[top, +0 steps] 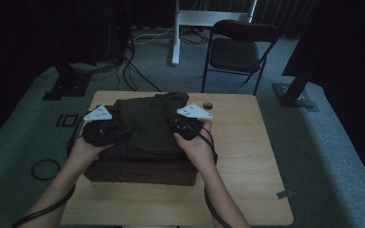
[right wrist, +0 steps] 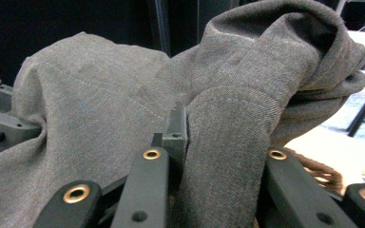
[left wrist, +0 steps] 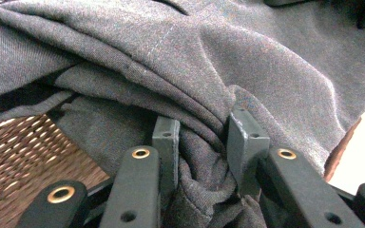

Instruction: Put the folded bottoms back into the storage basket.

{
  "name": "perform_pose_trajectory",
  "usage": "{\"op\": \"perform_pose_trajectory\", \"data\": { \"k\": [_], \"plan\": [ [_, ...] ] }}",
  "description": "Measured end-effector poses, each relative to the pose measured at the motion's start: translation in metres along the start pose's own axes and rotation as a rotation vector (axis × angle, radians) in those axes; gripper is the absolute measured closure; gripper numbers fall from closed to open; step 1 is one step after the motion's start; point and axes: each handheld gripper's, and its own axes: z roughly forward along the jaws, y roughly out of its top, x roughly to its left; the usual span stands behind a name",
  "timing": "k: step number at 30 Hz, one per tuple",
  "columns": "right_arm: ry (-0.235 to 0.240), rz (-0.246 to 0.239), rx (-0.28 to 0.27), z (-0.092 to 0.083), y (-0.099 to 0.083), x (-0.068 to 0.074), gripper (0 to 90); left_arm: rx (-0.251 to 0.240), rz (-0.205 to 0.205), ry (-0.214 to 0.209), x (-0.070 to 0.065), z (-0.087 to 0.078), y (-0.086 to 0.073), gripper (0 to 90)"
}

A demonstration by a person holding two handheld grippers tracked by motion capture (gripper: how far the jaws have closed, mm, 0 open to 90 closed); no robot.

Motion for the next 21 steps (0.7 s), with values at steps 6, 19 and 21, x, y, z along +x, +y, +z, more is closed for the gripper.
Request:
{"op": "perform_pose_trajectory", "data": {
  "k": [6, 19, 21],
  "plan": [
    [0.01, 0.015, 0.016, 0.015, -0.009, 0.01, 74.3, 0.021, 0.016, 0.0, 0.014, 0.001, -0.013, 69.0],
    [0.002, 0.056, 0.087, 0.049, -0.044, 0.01, 74.5, 0.126, -0.002, 0.02, 0.031, 0.03, -0.033, 68.8],
    [0.004, 0.059, 0.097, 0.053, -0.049, 0.009, 74.5, 0.143, -0.001, 0.023, 0.032, 0.034, -0.035, 68.8]
  ]
}}
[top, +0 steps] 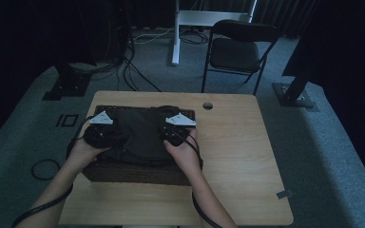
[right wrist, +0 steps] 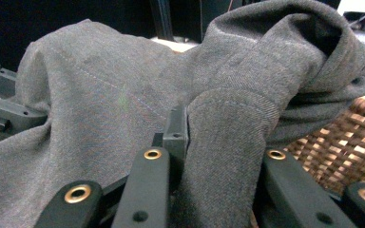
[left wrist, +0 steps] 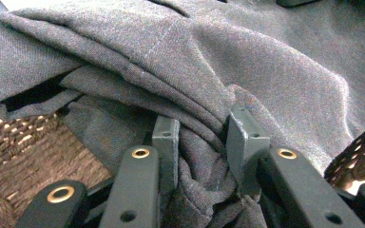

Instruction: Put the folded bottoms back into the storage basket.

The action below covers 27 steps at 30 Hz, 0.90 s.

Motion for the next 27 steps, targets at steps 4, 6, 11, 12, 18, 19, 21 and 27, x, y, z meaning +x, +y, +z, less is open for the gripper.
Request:
{"op": "perform_pose_trajectory", "data": {
  "k": [4, 6, 11, 12, 18, 19, 21, 27],
  "plan": [
    [0.003, 0.011, 0.03, 0.01, -0.007, -0.001, 74.5, 0.043, -0.008, 0.011, 0.003, 0.008, -0.003, 68.5],
    [0.003, 0.011, 0.043, 0.015, -0.008, 0.0, 74.5, 0.06, -0.011, 0.013, 0.005, 0.012, -0.004, 68.5],
    [-0.001, 0.022, 0.077, 0.027, -0.01, 0.0, 74.4, 0.086, -0.01, 0.028, 0.007, 0.021, -0.006, 68.0],
    [-0.003, 0.02, 0.084, 0.029, -0.01, 0.0, 74.4, 0.095, -0.017, 0.027, 0.007, 0.023, -0.007, 68.0],
    [-0.023, 0.035, 0.142, 0.041, -0.021, -0.002, 74.3, 0.162, -0.018, 0.048, 0.005, 0.038, -0.009, 68.0],
    [-0.026, 0.036, 0.156, 0.044, -0.023, -0.002, 74.3, 0.172, -0.025, 0.055, 0.006, 0.041, -0.01, 68.0],
    [-0.033, 0.04, 0.182, 0.049, -0.028, -0.002, 74.2, 0.192, -0.031, 0.058, 0.006, 0.045, -0.012, 68.0],
    [-0.043, 0.035, 0.229, 0.055, -0.031, -0.003, 73.6, 0.218, -0.036, 0.047, 0.009, 0.051, -0.015, 67.8]
  ]
}}
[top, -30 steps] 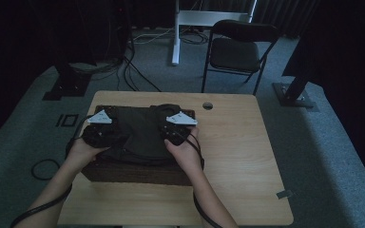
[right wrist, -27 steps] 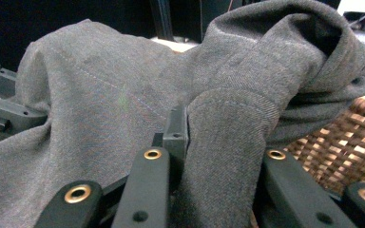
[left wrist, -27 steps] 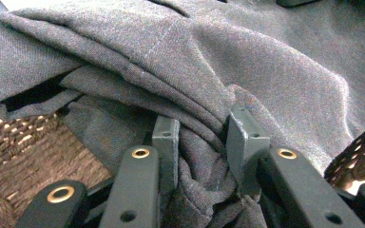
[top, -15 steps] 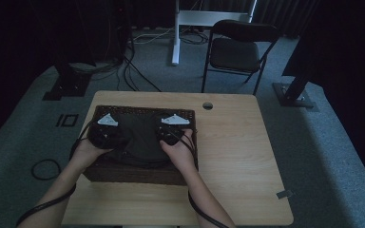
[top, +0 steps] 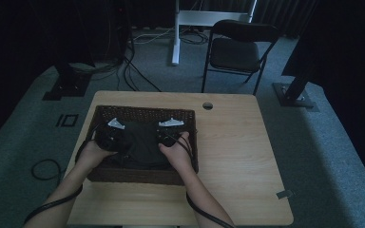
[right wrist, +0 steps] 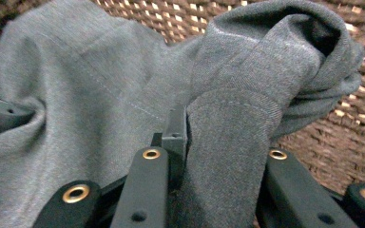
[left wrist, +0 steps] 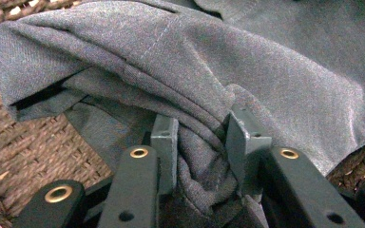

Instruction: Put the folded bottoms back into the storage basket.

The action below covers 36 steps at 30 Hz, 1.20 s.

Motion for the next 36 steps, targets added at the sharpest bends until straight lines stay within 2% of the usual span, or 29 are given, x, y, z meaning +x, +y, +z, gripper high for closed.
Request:
{"op": "perform_pose_trajectory", "data": {
  "k": [4, 7, 8, 9, 10, 11, 12, 14, 15, 16, 17, 18, 20, 22, 24, 28, 34, 36],
  "plan": [
    [-0.014, -0.013, 0.009, 0.001, -0.001, 0.001, 72.6, 0.015, 0.045, 0.004, -0.001, 0.003, -0.001, 65.9],
    [-0.017, -0.011, 0.004, 0.001, -0.002, 0.001, 72.1, 0.014, 0.049, 0.012, -0.003, 0.003, -0.001, 64.5],
    [-0.021, -0.002, 0.001, 0.002, -0.003, 0.0, 69.0, 0.015, 0.041, 0.026, -0.003, 0.003, -0.001, 60.0],
    [-0.018, 0.0, 0.0, 0.003, -0.003, -0.001, 61.8, 0.016, 0.026, 0.05, -0.003, 0.003, 0.0, 55.9],
    [-0.003, -0.01, 0.011, 0.004, -0.003, -0.002, 50.7, 0.011, 0.007, 0.059, -0.002, 0.001, 0.001, 53.9],
    [0.01, -0.019, 0.025, 0.005, -0.003, -0.003, 43.5, 0.001, -0.011, 0.056, -0.001, -0.001, 0.001, 51.6],
    [0.009, -0.041, 0.034, 0.006, -0.004, -0.004, 41.3, -0.008, -0.034, 0.067, 0.001, -0.004, 0.001, 49.1],
    [-0.002, -0.081, 0.035, 0.007, -0.004, -0.006, 31.0, -0.054, -0.061, 0.049, 0.003, -0.01, 0.002, 43.7],
    [-0.003, -0.078, 0.034, 0.007, -0.004, -0.007, 27.8, -0.064, -0.069, 0.037, 0.004, -0.013, 0.003, 39.2],
    [-0.023, -0.05, 0.055, 0.006, -0.004, -0.007, 24.7, -0.08, -0.065, 0.022, 0.003, -0.016, 0.003, 38.9],
    [-0.032, -0.027, 0.085, 0.006, -0.003, -0.007, 20.1, -0.082, -0.063, 0.028, 0.002, -0.017, 0.003, 38.0],
    [-0.044, -0.017, 0.087, 0.006, -0.002, -0.008, 18.8, -0.085, -0.059, 0.021, 0.001, -0.018, 0.004, 37.4],
    [-0.087, -0.036, 0.077, 0.004, -0.001, -0.008, 20.3, -0.098, -0.057, 0.018, -0.002, -0.018, 0.004, 35.5],
    [-0.081, -0.039, 0.065, 0.002, 0.0, -0.008, 20.0, -0.107, -0.052, 0.013, -0.004, -0.018, 0.004, 35.5],
    [-0.098, -0.064, 0.022, -0.001, 0.002, -0.007, 19.9, -0.112, -0.054, 0.003, -0.004, -0.018, 0.005, 35.6],
    [-0.072, -0.064, -0.047, -0.008, 0.009, -0.003, 19.0, -0.144, -0.063, -0.015, -0.006, -0.021, 0.006, 35.6],
    [-0.055, -0.088, -0.082, -0.017, 0.016, 0.001, 17.3, -0.185, -0.069, -0.049, -0.009, -0.028, 0.007, 35.7],
    [-0.04, -0.08, -0.085, -0.019, 0.017, 0.001, 17.4, -0.205, -0.071, -0.058, -0.011, -0.031, 0.007, 35.7]
  ]
}}
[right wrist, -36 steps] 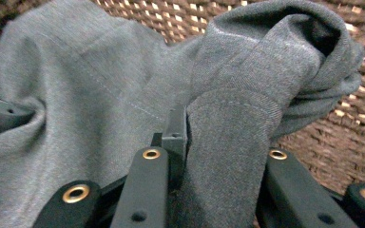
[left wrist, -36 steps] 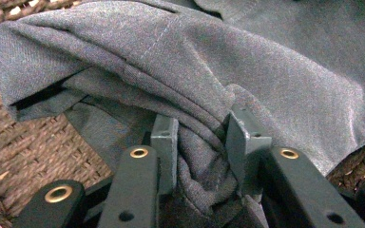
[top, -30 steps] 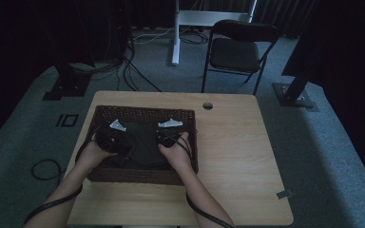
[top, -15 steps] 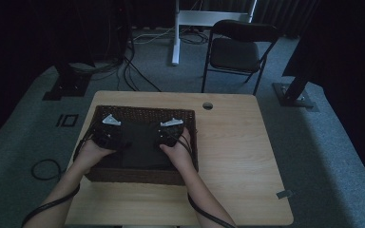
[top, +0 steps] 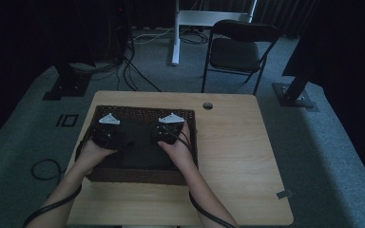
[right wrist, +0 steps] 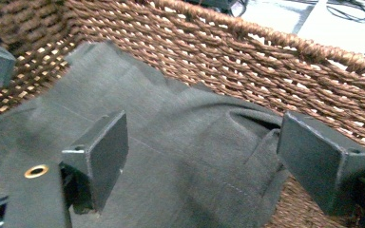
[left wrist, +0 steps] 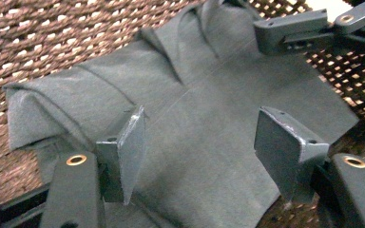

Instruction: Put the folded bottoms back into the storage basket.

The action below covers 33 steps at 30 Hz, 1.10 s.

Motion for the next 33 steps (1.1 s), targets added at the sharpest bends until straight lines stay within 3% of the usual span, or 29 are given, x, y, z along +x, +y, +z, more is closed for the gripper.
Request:
{"op": "perform_pose_trajectory", "data": {
  "k": [7, 11, 21, 28, 33],
  "plan": [
    [0.02, -0.002, -0.048, -0.013, 0.006, -0.003, 17.4, -0.079, -0.017, -0.045, -0.005, -0.013, 0.001, 35.7],
    [0.028, -0.015, -0.072, -0.025, 0.011, -0.006, 17.0, -0.094, -0.012, -0.042, -0.01, -0.015, 0.0, 35.5],
    [0.063, -0.036, -0.107, -0.053, 0.014, -0.015, 16.5, -0.135, -0.028, -0.057, -0.023, -0.023, 0.0, 20.3],
    [0.051, -0.059, -0.122, -0.069, 0.01, -0.025, 16.5, -0.173, -0.028, -0.099, -0.028, -0.028, -0.004, 18.3],
    [0.041, -0.05, -0.136, -0.082, 0.006, -0.037, 16.5, -0.201, -0.051, -0.093, -0.027, -0.032, -0.006, 10.0]
  ]
}}
